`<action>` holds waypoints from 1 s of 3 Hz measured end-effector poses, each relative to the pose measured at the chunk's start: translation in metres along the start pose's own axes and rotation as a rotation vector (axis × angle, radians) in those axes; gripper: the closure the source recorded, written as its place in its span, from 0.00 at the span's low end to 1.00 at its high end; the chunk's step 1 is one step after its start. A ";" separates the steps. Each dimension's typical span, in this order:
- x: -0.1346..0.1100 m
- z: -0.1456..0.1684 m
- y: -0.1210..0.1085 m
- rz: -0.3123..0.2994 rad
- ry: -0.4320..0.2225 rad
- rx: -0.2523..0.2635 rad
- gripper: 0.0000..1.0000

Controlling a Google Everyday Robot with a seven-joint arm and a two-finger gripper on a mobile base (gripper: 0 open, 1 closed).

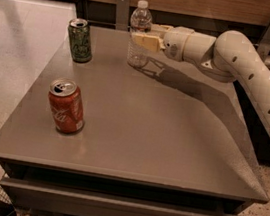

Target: Knock water bottle over

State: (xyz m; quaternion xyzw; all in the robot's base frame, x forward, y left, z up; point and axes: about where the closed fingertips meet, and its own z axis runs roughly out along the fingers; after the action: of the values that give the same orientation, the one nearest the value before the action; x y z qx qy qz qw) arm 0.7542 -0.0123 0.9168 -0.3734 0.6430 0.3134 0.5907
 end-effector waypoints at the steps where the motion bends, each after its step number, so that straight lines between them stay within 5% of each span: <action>1: 0.000 0.003 0.002 0.000 0.000 -0.005 0.70; 2: 0.000 0.006 0.005 0.001 -0.001 -0.011 0.99; 3: 0.000 0.007 0.005 0.001 -0.001 -0.012 1.00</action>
Offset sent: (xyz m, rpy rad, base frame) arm -0.0003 0.0031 -0.0002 0.0005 0.0005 0.0045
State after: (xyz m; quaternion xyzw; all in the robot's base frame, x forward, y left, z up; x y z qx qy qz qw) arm 0.7534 -0.0038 0.9162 -0.3767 0.6409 0.3177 0.5885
